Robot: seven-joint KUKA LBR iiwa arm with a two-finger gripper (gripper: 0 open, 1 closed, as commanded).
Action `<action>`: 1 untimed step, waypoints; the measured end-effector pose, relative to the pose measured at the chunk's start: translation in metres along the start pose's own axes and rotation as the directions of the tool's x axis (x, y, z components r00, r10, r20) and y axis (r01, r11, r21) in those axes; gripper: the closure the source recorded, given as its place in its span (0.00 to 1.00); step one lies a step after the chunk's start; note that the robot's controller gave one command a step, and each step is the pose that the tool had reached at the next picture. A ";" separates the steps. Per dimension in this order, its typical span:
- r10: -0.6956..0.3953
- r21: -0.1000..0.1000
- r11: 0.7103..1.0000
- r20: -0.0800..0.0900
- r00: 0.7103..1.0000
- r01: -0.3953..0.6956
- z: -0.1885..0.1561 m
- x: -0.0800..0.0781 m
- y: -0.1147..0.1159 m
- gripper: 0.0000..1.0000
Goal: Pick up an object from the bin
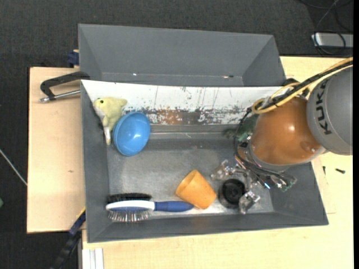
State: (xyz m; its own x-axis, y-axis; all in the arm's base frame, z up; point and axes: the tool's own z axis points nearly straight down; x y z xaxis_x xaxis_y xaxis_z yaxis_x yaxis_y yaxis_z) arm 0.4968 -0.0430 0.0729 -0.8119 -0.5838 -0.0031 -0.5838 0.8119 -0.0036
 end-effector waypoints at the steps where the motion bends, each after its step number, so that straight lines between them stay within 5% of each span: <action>1: -0.001 0.003 1.000 0.009 1.000 0.001 -0.001 -0.002 -0.001 1.00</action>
Offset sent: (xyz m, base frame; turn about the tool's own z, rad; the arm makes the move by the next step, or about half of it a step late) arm 0.0000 0.0000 0.0000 0.0000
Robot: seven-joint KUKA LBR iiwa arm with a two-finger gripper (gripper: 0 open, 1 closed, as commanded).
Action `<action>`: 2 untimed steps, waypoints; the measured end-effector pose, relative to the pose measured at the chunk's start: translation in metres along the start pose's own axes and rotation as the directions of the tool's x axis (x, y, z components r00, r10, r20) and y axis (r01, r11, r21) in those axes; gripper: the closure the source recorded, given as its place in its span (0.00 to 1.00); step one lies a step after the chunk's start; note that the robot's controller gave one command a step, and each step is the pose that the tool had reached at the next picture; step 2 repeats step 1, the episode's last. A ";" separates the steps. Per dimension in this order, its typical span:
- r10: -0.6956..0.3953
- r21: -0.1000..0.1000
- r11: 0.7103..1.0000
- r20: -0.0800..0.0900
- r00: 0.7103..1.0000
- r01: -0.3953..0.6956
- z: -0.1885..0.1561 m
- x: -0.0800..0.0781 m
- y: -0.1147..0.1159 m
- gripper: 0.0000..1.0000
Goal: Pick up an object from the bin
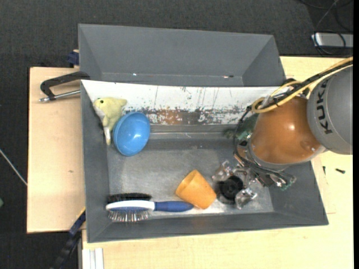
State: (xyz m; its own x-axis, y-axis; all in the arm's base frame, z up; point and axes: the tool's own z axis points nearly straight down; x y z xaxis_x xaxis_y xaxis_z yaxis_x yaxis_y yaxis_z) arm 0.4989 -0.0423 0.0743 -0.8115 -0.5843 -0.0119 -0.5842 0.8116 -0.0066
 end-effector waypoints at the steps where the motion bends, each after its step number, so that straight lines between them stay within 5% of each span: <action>1: 0.077 0.002 0.997 0.000 0.997 -0.077 -0.186 -0.005 -0.003 1.00; 2: 0.077 0.002 0.997 0.000 0.997 -0.077 -0.186 -0.005 -0.003 1.00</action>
Offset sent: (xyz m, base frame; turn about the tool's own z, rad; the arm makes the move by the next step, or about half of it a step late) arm 0.0007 0.0000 0.1805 0.0772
